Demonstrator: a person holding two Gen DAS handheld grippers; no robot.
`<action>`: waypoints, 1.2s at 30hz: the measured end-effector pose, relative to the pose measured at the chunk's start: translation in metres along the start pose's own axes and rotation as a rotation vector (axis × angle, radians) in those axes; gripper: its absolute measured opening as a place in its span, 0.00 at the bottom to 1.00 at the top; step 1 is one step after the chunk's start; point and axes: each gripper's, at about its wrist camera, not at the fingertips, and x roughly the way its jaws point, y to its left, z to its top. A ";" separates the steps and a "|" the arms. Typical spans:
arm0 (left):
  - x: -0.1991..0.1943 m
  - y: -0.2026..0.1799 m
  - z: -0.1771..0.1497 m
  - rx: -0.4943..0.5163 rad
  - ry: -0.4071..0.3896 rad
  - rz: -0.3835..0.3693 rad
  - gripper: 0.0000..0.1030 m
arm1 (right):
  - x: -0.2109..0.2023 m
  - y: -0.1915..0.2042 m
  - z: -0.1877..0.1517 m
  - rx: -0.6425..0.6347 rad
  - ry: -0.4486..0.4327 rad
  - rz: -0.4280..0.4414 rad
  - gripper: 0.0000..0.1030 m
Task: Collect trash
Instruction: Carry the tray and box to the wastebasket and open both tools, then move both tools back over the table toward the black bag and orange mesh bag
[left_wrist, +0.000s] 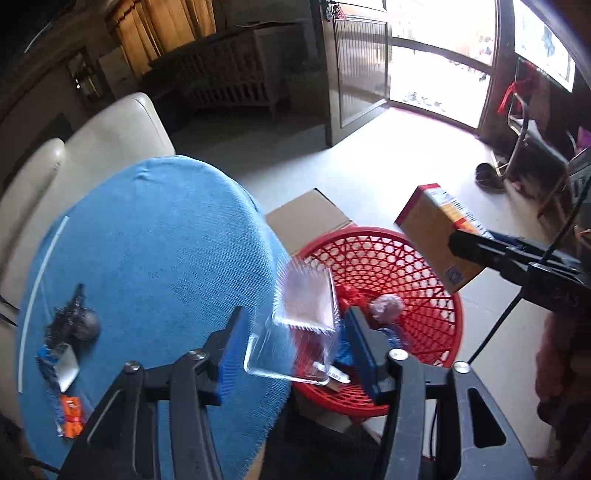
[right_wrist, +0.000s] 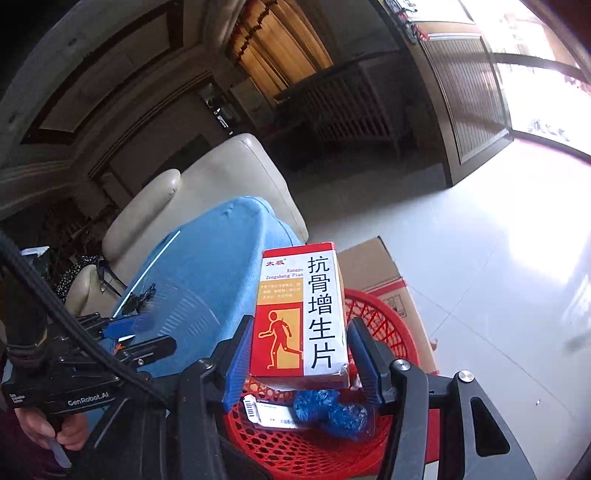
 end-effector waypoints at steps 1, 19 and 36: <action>-0.001 0.003 -0.001 -0.011 -0.006 -0.008 0.61 | 0.001 -0.001 0.000 0.008 0.008 0.004 0.55; -0.054 0.116 -0.082 -0.255 -0.003 0.256 0.61 | 0.020 0.070 0.007 -0.073 0.039 0.127 0.59; -0.111 0.189 -0.144 -0.411 -0.062 0.474 0.61 | 0.044 0.219 -0.013 -0.346 0.099 0.267 0.59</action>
